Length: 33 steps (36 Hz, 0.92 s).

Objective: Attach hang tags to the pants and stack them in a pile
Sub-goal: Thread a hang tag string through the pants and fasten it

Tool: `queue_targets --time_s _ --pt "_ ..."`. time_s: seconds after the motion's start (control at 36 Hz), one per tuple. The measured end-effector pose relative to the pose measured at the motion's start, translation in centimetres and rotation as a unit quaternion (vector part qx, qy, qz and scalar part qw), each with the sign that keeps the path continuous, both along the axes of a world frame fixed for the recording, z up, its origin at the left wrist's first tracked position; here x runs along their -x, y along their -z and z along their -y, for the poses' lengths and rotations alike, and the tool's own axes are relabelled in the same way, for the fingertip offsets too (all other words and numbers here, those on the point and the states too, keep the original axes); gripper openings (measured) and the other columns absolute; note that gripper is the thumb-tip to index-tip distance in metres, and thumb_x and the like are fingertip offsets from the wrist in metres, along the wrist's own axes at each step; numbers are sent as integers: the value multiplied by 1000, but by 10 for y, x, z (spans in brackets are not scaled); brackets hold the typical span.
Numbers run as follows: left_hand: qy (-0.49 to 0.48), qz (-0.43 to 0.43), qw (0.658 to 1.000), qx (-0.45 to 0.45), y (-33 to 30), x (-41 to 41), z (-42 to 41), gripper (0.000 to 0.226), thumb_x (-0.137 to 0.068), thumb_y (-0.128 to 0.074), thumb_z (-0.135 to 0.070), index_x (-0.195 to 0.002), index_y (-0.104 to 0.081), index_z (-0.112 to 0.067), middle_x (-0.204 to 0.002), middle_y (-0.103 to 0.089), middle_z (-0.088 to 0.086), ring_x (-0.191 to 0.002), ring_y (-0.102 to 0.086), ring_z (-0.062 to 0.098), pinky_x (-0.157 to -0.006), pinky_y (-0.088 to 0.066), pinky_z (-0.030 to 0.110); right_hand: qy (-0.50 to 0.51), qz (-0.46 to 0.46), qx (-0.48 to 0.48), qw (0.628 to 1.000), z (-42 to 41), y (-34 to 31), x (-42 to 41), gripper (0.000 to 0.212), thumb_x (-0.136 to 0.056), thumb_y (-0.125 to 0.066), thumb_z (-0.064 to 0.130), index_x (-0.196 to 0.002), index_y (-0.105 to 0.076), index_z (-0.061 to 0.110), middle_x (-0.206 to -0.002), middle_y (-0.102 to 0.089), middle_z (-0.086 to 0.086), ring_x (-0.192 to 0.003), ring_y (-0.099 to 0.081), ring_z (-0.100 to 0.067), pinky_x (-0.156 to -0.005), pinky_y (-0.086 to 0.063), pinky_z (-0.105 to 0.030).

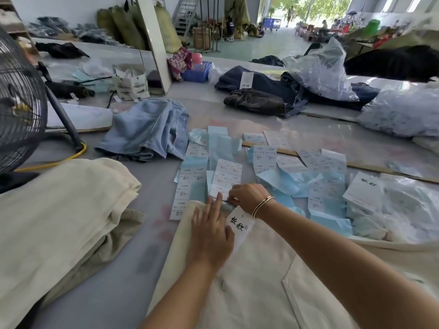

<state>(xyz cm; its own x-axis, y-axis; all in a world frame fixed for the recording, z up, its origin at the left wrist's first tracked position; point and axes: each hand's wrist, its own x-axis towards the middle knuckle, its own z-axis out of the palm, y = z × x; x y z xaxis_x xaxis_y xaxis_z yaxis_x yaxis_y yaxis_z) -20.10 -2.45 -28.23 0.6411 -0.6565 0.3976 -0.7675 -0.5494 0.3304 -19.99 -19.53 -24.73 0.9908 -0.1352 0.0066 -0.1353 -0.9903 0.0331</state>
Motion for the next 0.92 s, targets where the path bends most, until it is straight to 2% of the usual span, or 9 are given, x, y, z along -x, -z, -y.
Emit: queue_targets --time_s 0.11,0.19,0.31,0.39,0.47,0.56,0.72,0.83,0.92 --pt "-1 -24 999 -31 0 -2 2 50 -63 -59 -15 -110 -69 0 -136 -56 11 -125 -54 34 -97 -43 58 -15 20 -50 998 3 -1 0 23 -95 -53 33 -105 -69 20 -108 -65 1 -100 -58 -18 -75 -49 -31" --pt "-7 -73 995 -69 2 -5 2 52 -78 -45 -26 -125 -60 -11 -148 -44 -1 -137 -40 20 -109 -28 40 28 10 -144 989 6 -1 -1 19 -90 -63 30 -99 -72 17 -103 -68 -1 -93 -60 -19 -80 -50 -31" --pt "-16 -75 992 -95 6 -7 3 59 -79 -31 -34 -129 -56 -17 -150 -39 -7 -138 -34 15 -109 -23 36 147 -4 -279 949 6 5 -4 8 -83 -72 29 -76 -70 24 -81 -67 6 -72 -58 -10 -58 -43 -14" --pt "-20 -69 995 -74 6 -5 3 52 -78 -38 -30 -119 -64 -13 -139 -54 -3 -129 -46 19 -105 -30 39 224 7 -389 894 9 6 -9 17 -81 -73 26 -67 -64 26 -71 -62 7 -64 -55 -10 -53 -41 -16" --pt "-18 -69 994 -84 6 -6 2 54 -78 -36 -31 -123 -61 -14 -140 -52 -4 -131 -44 19 -107 -27 37 298 89 -510 802 13 1 -11 6 -83 -71 18 -81 -69 13 -76 -65 -4 -61 -55 -14 -57 -50 -21" --pt "-22 -80 993 -84 7 -7 3 55 -78 -36 -31 -125 -60 -16 -141 -51 -5 -132 -43 17 -109 -25 37 379 233 -618 648 27 -11 -7 18 -88 -66 15 -102 -68 5 -71 -61 -7 -55 -51 -15 -46 -45 -19" --pt "-17 -98 991 -87 7 -8 2 60 -78 -29 -34 -129 -56 -20 -150 -40 -10 -139 -33 12 -111 -17 32 388 383 -747 380 44 -46 36 10 -91 -64 18 -92 -59 10 -74 -62 -9 -54 -60 -15 -43 -48 -19" --pt "9 -211 974 76 0 -16 -3 54 -81 -42 -28 -128 -61 -10 -142 -51 1 -133 -45 18 -111 -28 32 305 414 -808 288 16 -52 86 8 -90 -62 9 -88 -58 2 -60 -69 -12 -53 -69 -20 -50 -57 -27" --pt "-20 -441 876 197 -13 -20 -12 21 -91 -58 -16 -108 -71 -18 -110 -70 8 -99 -63 25 -88 -48 36 298 424 -803 293 -9 -42 129 8 -91 -59 6 -88 -59 -1 -66 -71 -13 -61 -71 -21 -53 -58 -27"
